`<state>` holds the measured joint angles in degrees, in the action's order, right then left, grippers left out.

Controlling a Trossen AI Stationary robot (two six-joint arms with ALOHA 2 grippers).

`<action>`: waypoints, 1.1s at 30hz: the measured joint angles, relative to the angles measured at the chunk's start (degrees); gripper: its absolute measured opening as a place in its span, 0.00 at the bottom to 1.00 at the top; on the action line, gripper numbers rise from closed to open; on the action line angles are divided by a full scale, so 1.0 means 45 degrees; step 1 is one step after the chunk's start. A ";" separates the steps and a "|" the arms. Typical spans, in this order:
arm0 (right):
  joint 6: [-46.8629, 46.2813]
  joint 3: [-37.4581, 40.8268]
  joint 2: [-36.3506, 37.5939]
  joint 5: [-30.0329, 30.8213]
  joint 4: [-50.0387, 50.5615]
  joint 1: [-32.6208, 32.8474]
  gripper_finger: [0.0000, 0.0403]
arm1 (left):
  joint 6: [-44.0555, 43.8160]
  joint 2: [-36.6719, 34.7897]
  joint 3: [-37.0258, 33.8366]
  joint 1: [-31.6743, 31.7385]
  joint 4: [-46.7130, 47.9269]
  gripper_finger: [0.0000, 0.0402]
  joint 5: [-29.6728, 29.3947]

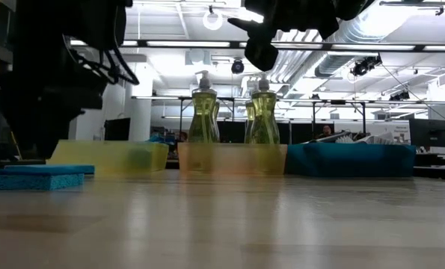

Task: Pick & Place Kitchen Sink Supplies
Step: Put the blue sponge into the yellow bin

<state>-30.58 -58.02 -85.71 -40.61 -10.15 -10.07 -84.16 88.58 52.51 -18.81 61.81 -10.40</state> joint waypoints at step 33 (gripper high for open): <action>0.0216 0.0000 0.0000 -0.0075 0.0305 0.0000 0.40 | 0.0312 0.0626 -0.0637 0.0010 -0.1776 0.51 -0.0629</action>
<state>-29.61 -58.02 -85.71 -40.95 -8.78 -10.07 -82.76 91.39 49.65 -18.76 53.81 -13.23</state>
